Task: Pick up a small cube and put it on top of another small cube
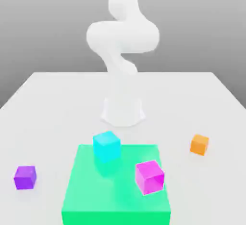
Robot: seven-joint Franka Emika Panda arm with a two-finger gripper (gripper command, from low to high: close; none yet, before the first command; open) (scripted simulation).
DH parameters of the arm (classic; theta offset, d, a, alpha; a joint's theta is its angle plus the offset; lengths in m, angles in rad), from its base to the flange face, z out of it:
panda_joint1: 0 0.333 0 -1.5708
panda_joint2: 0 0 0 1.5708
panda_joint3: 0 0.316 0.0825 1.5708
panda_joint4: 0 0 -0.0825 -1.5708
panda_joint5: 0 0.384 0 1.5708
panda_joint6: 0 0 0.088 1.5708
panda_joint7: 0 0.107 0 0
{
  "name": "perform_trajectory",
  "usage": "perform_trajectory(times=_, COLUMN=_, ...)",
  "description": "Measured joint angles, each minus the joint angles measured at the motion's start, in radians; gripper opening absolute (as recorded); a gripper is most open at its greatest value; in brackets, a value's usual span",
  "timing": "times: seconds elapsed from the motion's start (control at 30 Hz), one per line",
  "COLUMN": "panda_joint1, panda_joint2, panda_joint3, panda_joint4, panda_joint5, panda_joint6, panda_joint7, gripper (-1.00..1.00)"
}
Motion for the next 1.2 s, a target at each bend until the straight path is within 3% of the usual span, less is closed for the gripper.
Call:
perform_trajectory(times=0.43, panda_joint1=0.383, panda_joint2=0.275, panda_joint3=-0.074, panda_joint4=-0.219, panda_joint5=0.055, panda_joint6=0.208, panda_joint7=-0.626, gripper=0.0)
perform_trajectory(times=0.83, panda_joint1=0.688, panda_joint2=0.523, panda_joint3=-0.073, panda_joint4=-0.419, panda_joint5=0.087, panda_joint6=0.398, panda_joint7=-1.183, gripper=0.0)
perform_trajectory(times=1.2, panda_joint1=0.85, panda_joint2=0.738, panda_joint3=-0.004, panda_joint4=-0.577, panda_joint5=-0.007, panda_joint6=0.576, panda_joint7=-1.556, gripper=0.0)
